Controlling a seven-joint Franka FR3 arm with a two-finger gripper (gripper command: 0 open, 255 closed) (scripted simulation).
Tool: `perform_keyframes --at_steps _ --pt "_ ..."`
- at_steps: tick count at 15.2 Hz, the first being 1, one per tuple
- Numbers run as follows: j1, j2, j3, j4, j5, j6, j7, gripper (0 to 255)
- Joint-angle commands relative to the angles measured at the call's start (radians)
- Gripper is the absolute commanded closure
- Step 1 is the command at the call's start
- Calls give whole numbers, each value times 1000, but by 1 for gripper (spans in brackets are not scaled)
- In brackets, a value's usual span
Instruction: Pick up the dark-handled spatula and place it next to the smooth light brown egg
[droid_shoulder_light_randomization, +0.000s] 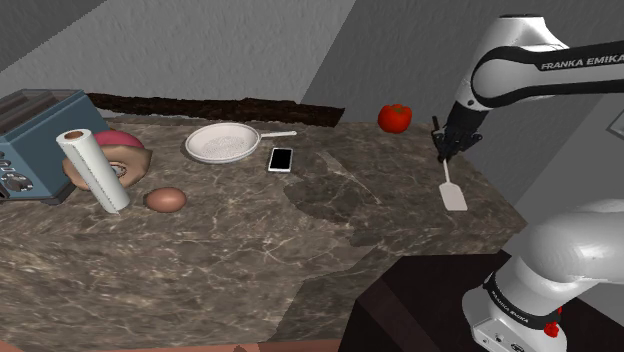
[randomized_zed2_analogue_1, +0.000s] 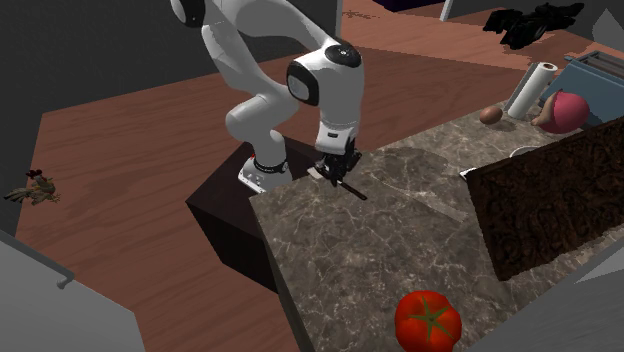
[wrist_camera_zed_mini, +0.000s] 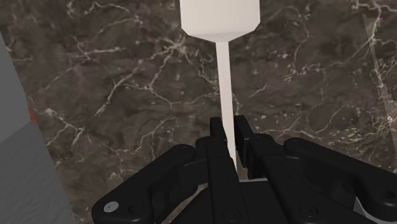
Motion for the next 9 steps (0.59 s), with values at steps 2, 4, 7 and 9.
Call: perform_keyframes --at_steps 2,4,7,9 --pt "1 -8 1 35 1 -44 1 255" --pt "1 -13 1 60 1 -73 0 255" --pt "15 -3 24 80 17 -85 25 255" --pt "41 25 69 98 46 -75 75 255"
